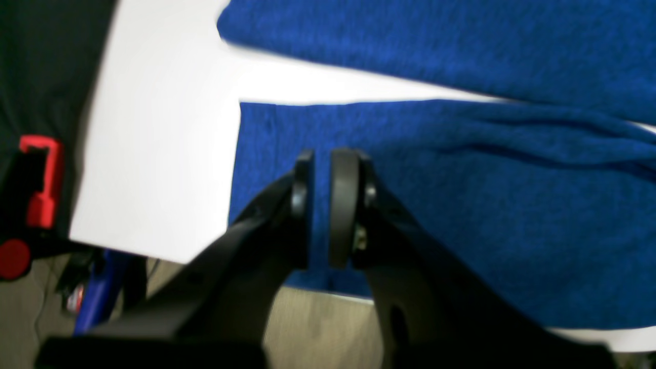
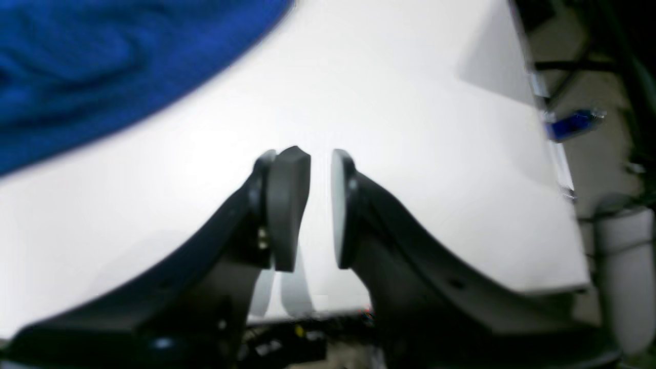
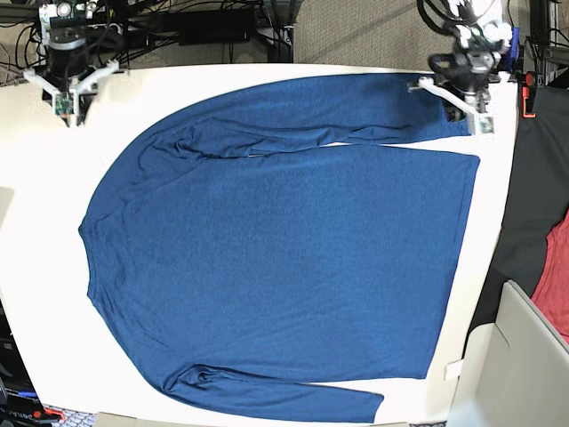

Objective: Fold the T-shirt properly
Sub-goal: 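Lower both grippers toward the shirt's shoulder corners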

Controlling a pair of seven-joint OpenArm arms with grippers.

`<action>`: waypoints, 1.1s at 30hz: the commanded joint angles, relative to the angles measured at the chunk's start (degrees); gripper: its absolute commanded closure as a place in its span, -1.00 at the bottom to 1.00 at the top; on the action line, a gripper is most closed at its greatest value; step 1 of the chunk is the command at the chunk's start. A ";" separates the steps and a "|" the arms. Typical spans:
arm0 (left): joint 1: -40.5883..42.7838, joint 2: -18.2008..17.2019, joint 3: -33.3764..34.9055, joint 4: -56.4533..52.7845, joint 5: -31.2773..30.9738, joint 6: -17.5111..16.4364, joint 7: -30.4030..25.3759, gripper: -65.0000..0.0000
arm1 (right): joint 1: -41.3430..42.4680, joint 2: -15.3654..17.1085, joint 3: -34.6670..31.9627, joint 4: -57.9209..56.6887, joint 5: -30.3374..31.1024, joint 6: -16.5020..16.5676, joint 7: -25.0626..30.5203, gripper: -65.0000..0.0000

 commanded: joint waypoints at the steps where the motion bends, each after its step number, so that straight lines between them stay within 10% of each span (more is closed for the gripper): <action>1: -1.74 -0.57 -1.83 0.93 0.46 0.47 0.57 0.76 | 0.41 0.69 0.54 1.11 -0.39 -1.06 1.25 0.59; 8: -4.99 -0.83 -4.55 0.66 0.46 0.38 5.50 0.41 | 3.31 0.69 -0.25 1.03 -0.39 -0.88 1.25 0.57; 14: -4.64 -0.48 -4.20 0.49 0.37 0.30 5.59 0.10 | 4.19 0.60 -0.25 1.11 -0.30 7.03 1.16 0.56; 21: -4.72 -0.39 -4.64 -2.68 0.37 -8.50 5.32 0.07 | 6.56 0.78 2.04 1.11 9.37 13.27 -5.96 0.56; 33: -4.72 -0.74 -5.26 -10.68 0.37 -8.67 -0.39 0.07 | 8.41 0.96 7.66 1.11 17.19 18.55 -11.93 0.56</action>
